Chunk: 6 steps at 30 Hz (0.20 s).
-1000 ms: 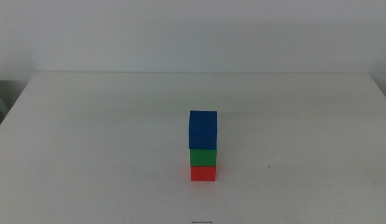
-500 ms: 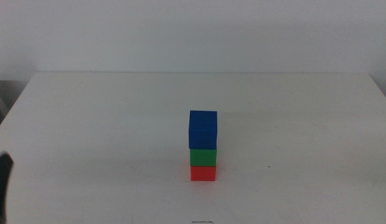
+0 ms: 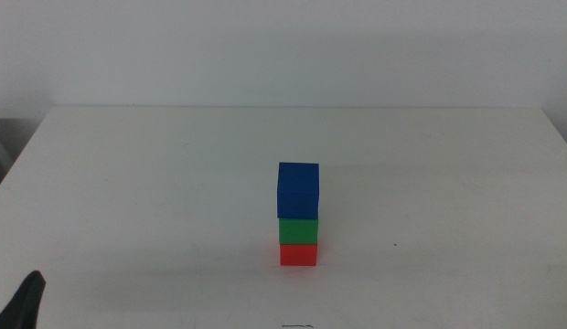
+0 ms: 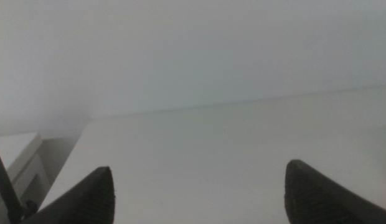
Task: Stack red cubes first, then green, then blue cubes in a specific spot.
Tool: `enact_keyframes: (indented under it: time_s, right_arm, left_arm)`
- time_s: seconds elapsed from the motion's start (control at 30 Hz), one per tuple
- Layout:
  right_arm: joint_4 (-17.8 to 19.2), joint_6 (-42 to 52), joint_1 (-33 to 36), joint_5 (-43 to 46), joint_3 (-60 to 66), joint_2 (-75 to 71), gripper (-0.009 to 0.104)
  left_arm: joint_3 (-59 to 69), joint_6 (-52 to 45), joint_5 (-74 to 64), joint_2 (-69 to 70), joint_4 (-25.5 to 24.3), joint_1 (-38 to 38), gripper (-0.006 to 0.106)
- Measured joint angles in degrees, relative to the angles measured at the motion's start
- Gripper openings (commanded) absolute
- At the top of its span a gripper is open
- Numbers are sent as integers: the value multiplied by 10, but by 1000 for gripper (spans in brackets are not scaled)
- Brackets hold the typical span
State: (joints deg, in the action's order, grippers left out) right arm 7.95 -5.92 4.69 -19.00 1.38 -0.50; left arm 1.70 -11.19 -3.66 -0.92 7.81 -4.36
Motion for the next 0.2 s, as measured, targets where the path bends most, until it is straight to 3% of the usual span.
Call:
enact_keyframes:
  time_s: [0.2]
  right_arm:
    - [-2,0,0,-8,2,0,66]
  left_arm:
    - [0,0,8,0,0,0,94]
